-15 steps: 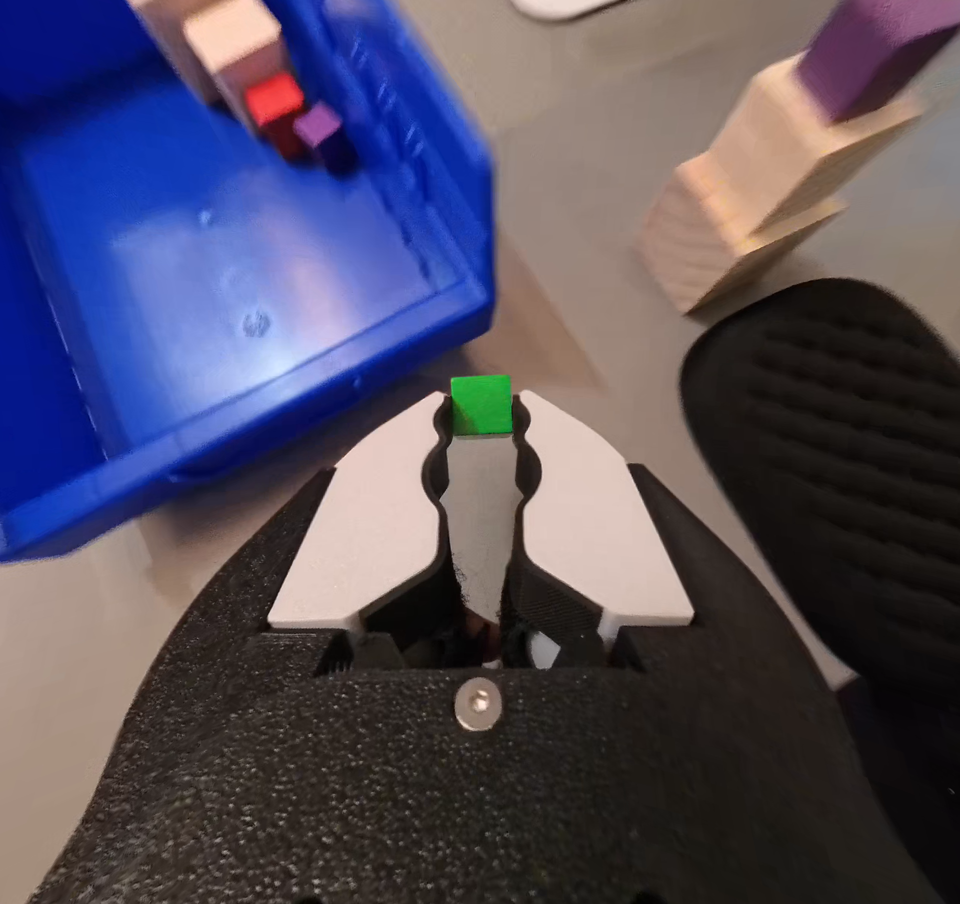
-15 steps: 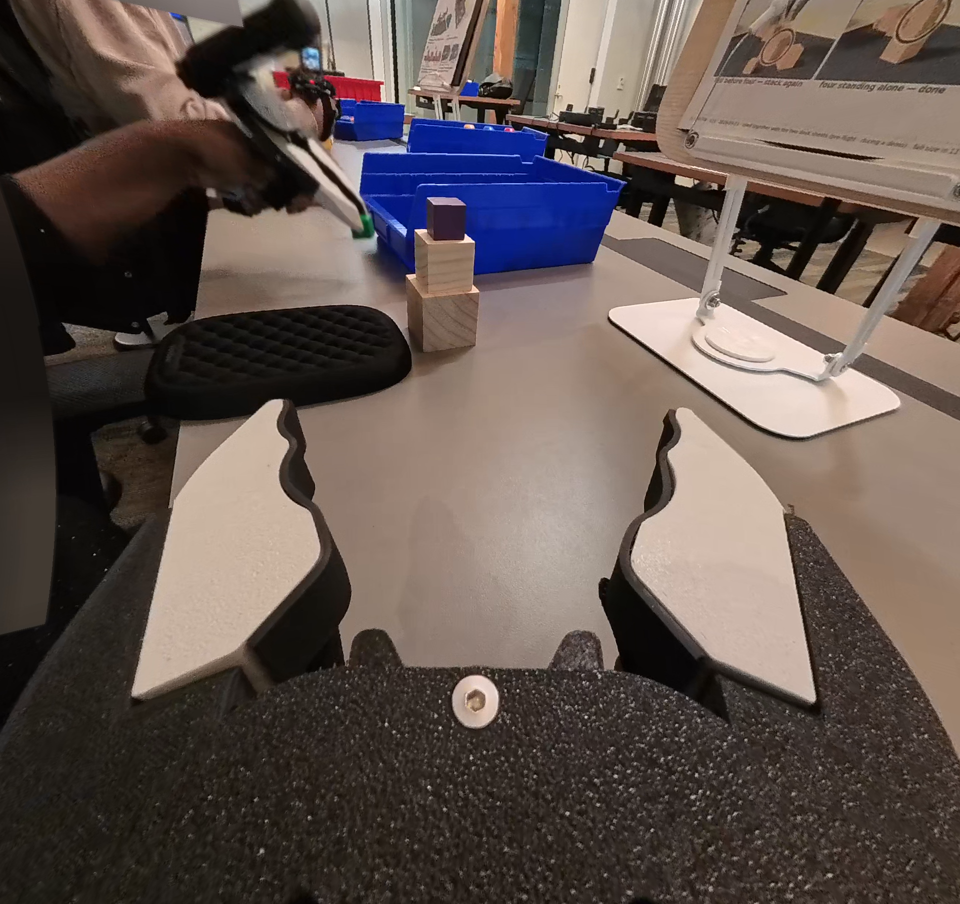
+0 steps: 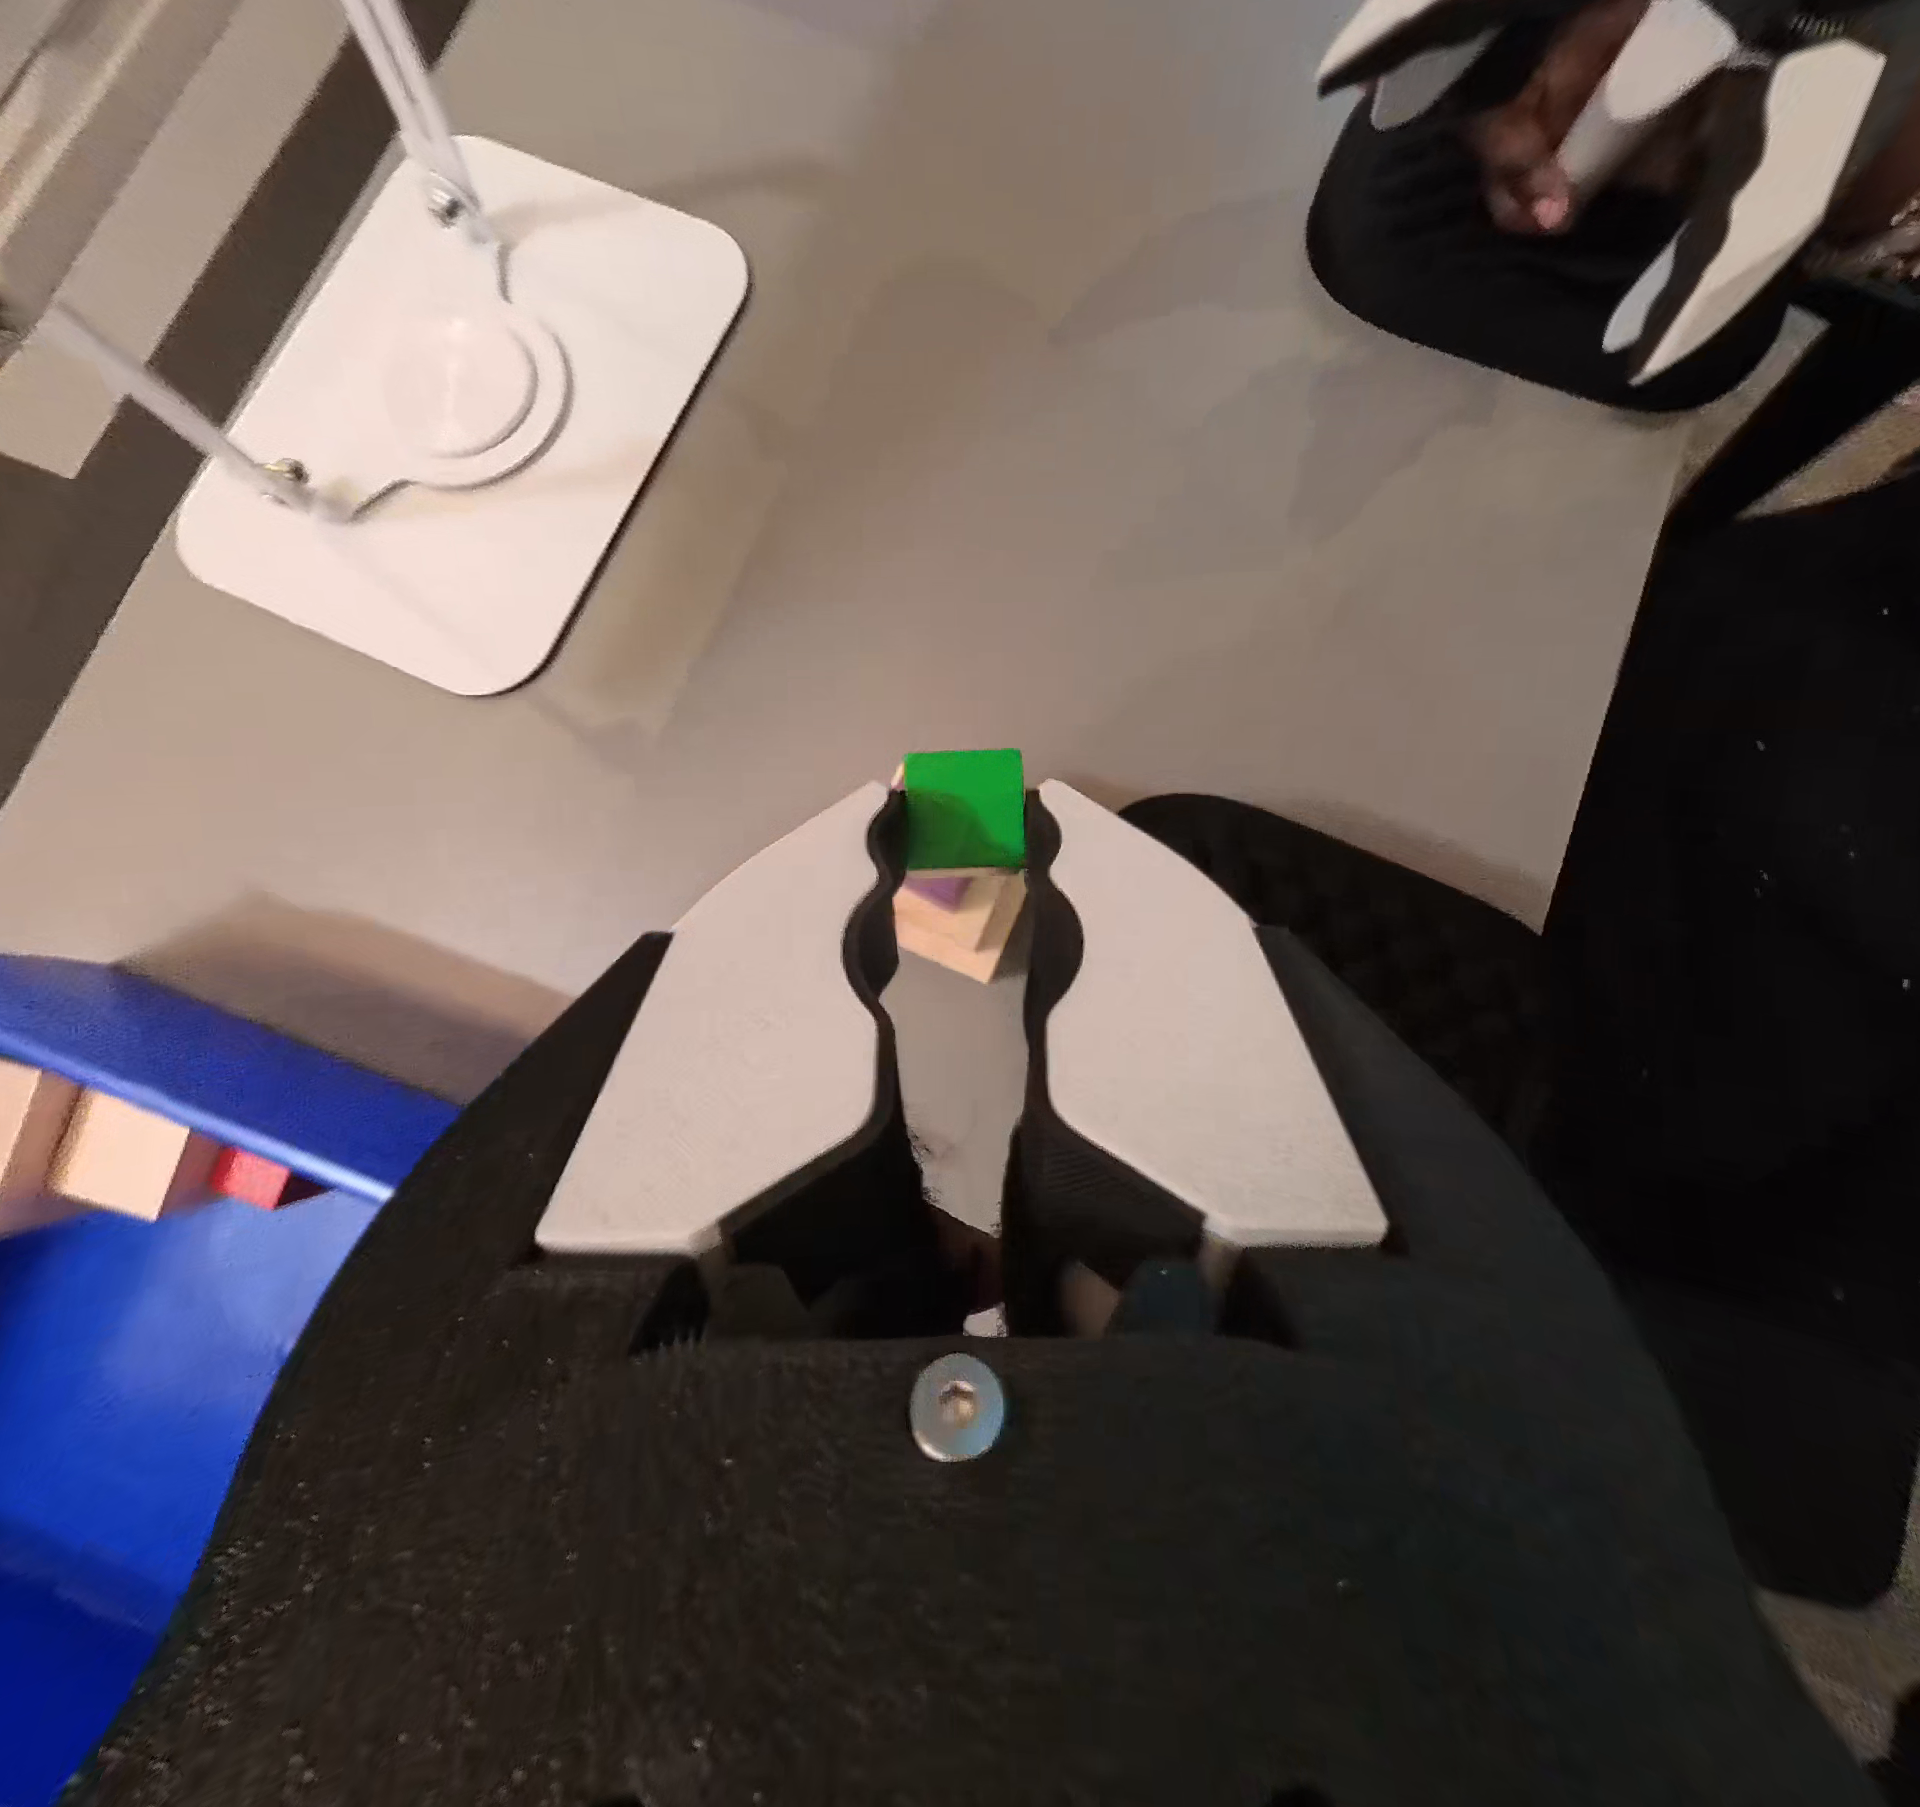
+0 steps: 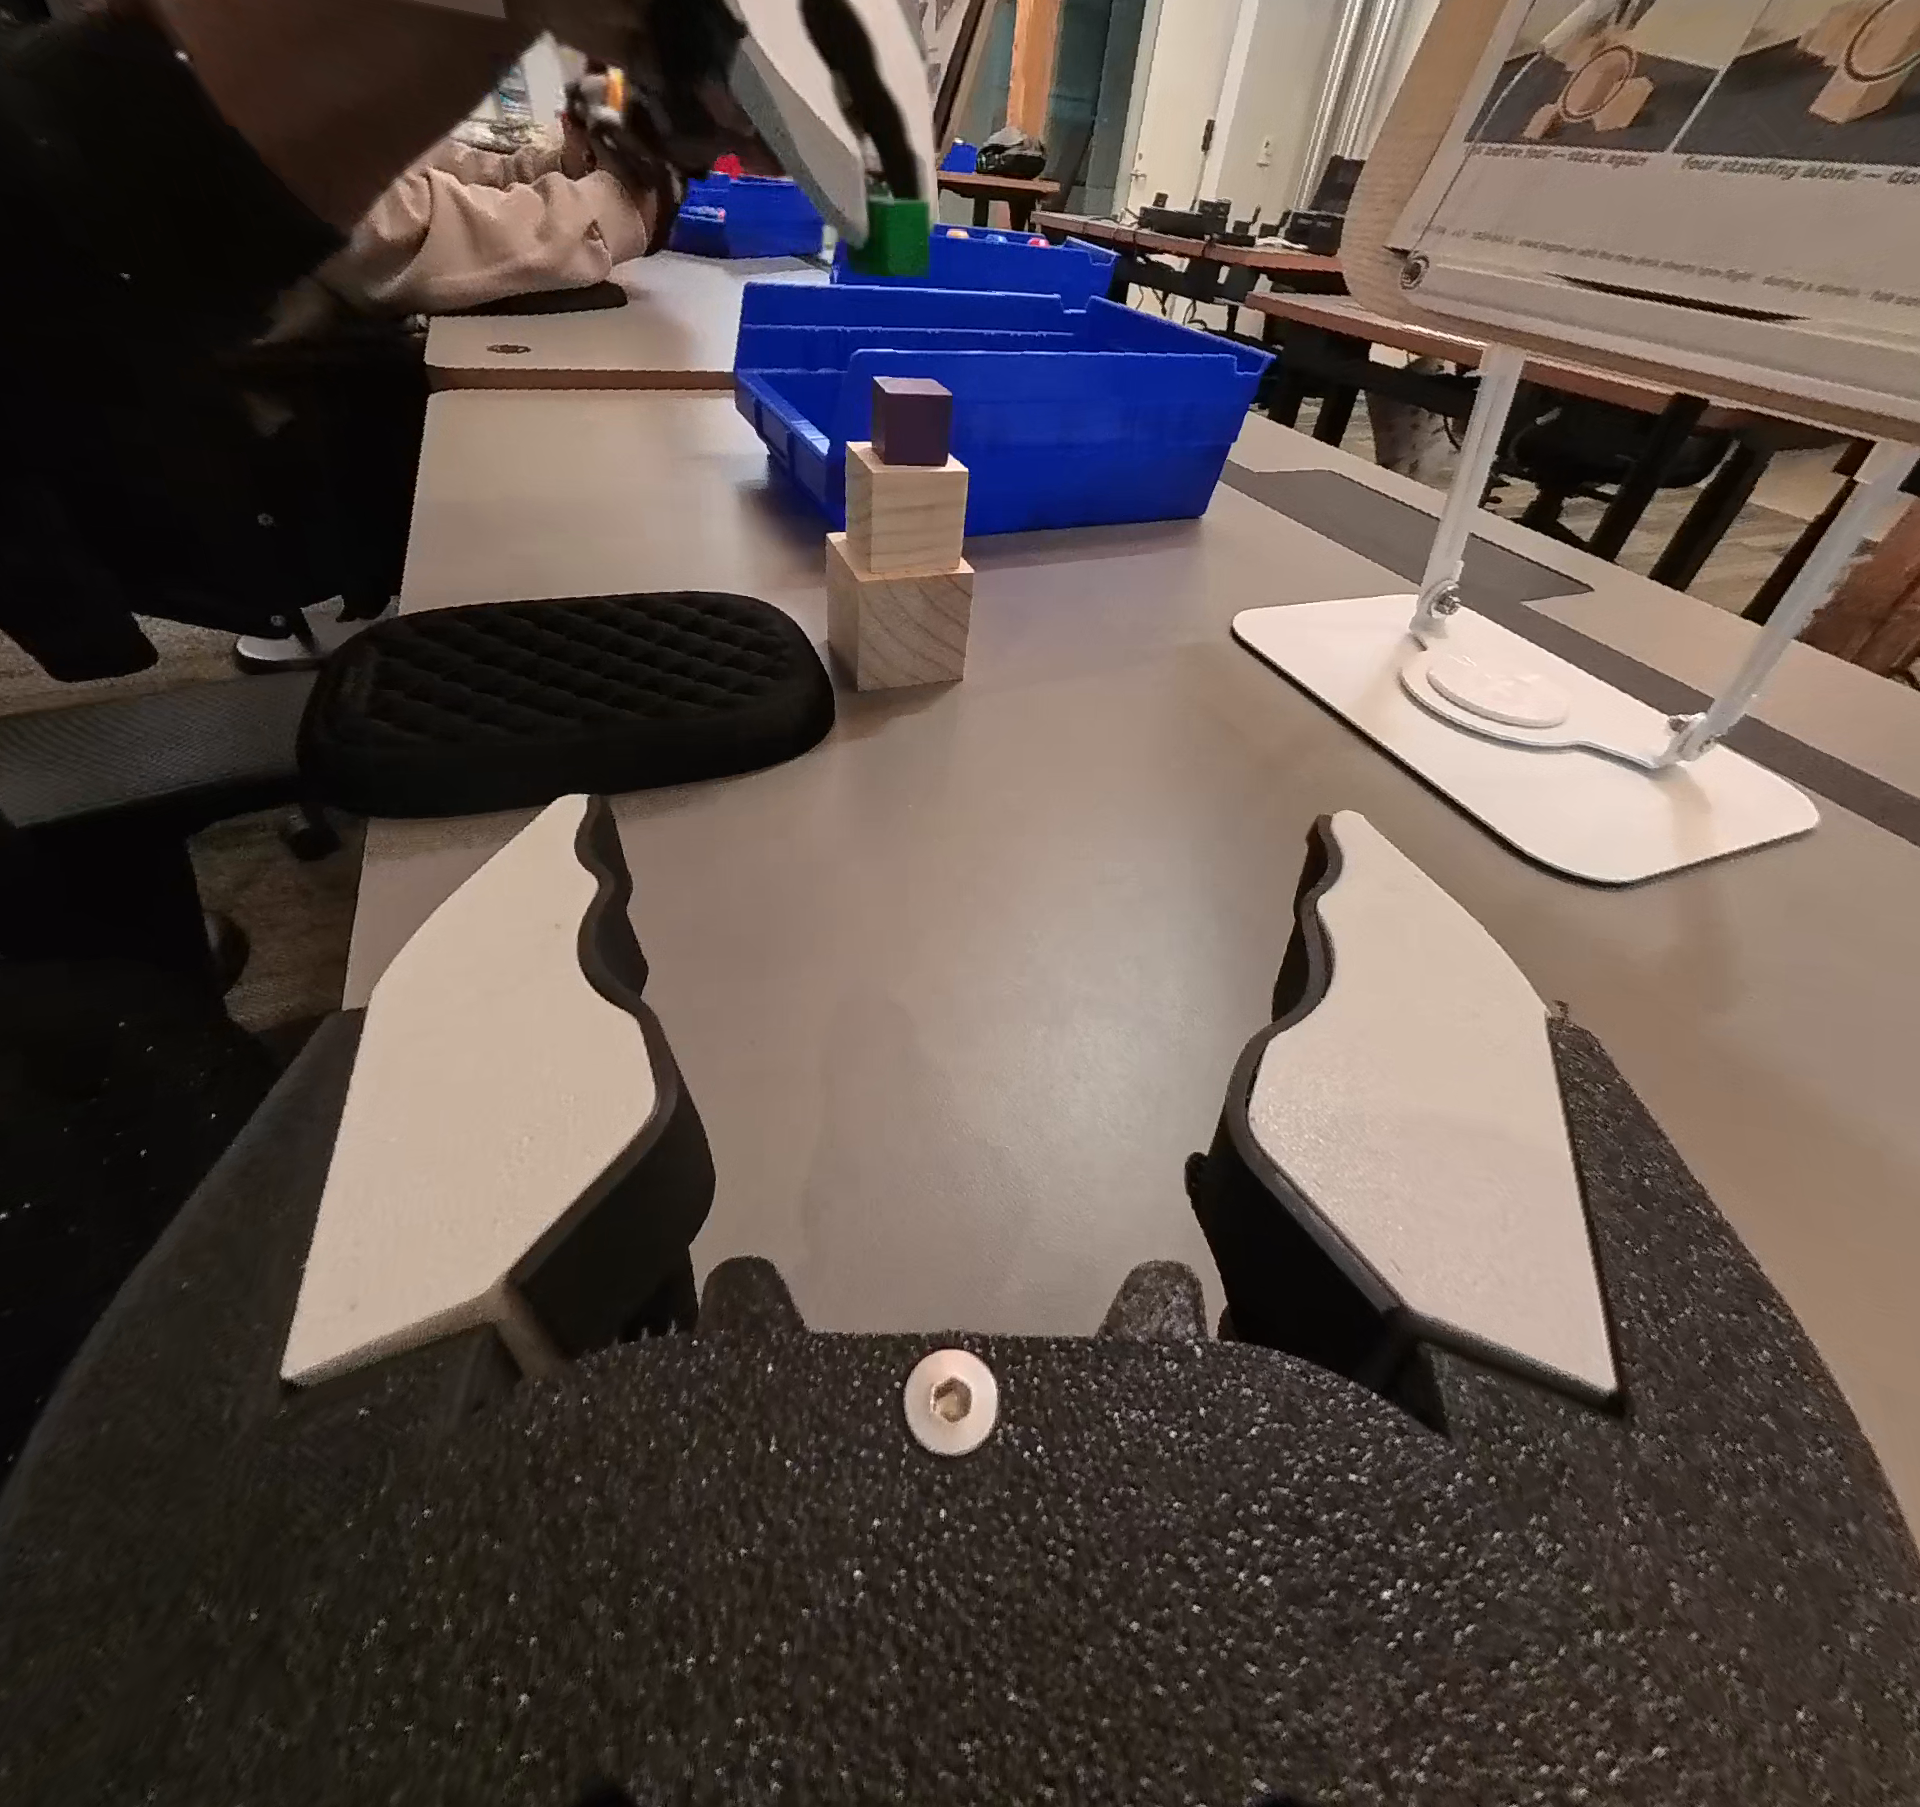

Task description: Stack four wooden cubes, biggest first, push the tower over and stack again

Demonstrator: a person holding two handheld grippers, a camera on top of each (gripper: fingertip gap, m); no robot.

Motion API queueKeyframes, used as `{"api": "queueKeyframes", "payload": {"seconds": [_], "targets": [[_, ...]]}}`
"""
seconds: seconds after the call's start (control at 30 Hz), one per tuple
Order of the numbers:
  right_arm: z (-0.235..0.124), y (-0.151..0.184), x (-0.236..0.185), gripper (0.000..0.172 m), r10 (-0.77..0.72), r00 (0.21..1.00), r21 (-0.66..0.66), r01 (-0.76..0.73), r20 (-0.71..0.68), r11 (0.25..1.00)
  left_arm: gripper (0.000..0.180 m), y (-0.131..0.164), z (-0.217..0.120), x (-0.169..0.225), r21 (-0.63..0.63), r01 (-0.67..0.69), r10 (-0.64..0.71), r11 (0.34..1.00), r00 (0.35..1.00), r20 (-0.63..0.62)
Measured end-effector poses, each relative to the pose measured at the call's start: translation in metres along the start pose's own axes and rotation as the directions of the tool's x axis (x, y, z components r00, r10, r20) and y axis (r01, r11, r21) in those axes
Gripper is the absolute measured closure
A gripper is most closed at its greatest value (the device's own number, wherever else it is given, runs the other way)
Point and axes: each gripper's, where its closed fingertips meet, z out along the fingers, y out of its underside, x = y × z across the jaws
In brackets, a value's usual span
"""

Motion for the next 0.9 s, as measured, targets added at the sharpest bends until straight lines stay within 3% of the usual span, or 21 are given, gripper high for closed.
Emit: {"api": "queueKeyframes", "payload": {"seconds": [0.27, 0.9], "targets": [[0.0, -0.001, -0.001, 0.054, -0.003, 1.0, 0.006, 0.003, 0.005, 1.0, 0.159, 0.017, 0.023, -0.014, -0.115, 0.032, -0.034, 0.993, 0.999, -0.018], [0.0, -0.001, 0.0, 0.056, 0.007, 1.0, 0.006, -0.007, 0.009, 1.0, 0.159, 0.018, 0.025, -0.012, -0.083, 0.057, -0.059, 0.995, 0.998, -0.014]]}}
